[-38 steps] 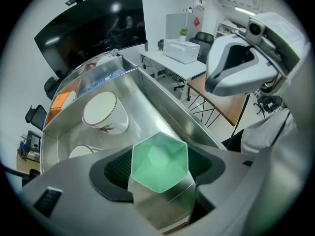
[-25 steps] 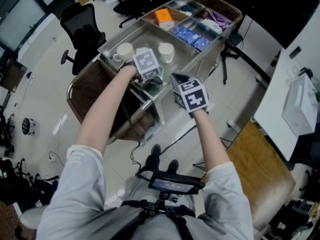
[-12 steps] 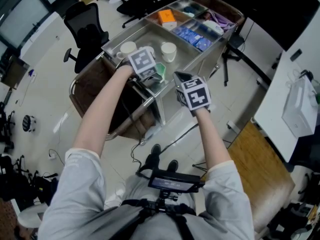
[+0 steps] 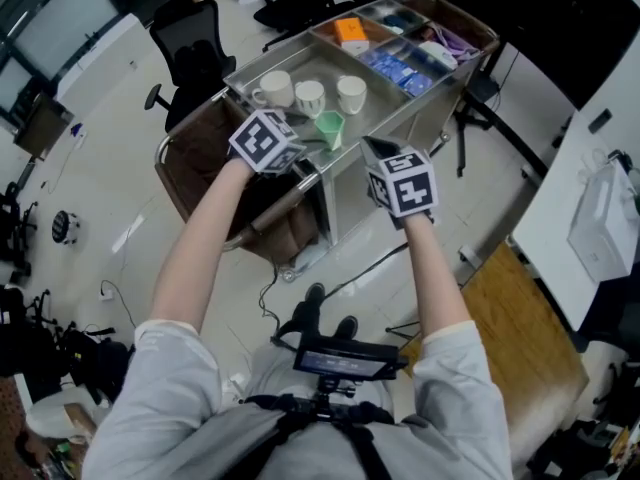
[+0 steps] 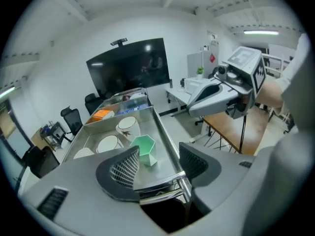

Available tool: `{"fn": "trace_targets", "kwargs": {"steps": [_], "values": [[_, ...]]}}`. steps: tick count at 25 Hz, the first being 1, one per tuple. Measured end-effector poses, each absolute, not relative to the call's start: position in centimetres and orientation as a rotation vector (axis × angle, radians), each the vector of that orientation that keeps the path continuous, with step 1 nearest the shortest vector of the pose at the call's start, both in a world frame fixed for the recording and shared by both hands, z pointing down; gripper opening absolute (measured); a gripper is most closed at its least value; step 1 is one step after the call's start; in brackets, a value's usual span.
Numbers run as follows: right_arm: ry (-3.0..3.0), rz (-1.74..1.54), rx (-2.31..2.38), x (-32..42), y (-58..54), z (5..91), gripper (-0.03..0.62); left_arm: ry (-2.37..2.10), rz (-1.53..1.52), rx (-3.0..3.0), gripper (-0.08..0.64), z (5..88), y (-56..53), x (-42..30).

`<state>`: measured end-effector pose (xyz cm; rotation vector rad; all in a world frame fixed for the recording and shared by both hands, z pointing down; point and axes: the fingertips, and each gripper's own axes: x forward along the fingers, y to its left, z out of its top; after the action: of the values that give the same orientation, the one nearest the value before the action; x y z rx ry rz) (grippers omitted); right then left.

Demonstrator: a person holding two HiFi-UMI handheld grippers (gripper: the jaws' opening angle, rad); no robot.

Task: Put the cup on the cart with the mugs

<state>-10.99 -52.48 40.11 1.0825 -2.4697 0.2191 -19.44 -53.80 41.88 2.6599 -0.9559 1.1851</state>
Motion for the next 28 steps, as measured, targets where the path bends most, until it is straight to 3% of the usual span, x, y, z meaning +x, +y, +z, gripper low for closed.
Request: {"fn": "trace_targets", "kwargs": {"steps": [7, 9, 18, 28], "values": [[-2.493, 0.236, 1.107, -10.7, -49.3, 39.9, 0.002, -1.242, 0.831, 2.67, 0.035, 39.4, -48.9, -21.4], [-2.487, 0.254, 1.123, -10.6, -48.3, 40.3, 0.002, -1.304, 0.721, 2.653, 0.005, 38.8, -47.8, -22.4], [-2.45, 0.321, 1.267, -11.2, -42.8, 41.6, 0.002, -1.449, 0.416, 2.596, 0.005, 38.2, -42.6, -28.6], [-2.401, 0.4, 1.492, -12.4, -35.9, 43.0, 0.002, -1.418, 0.328, 2.59, 0.005, 40.6, -36.8, -33.9]]}}
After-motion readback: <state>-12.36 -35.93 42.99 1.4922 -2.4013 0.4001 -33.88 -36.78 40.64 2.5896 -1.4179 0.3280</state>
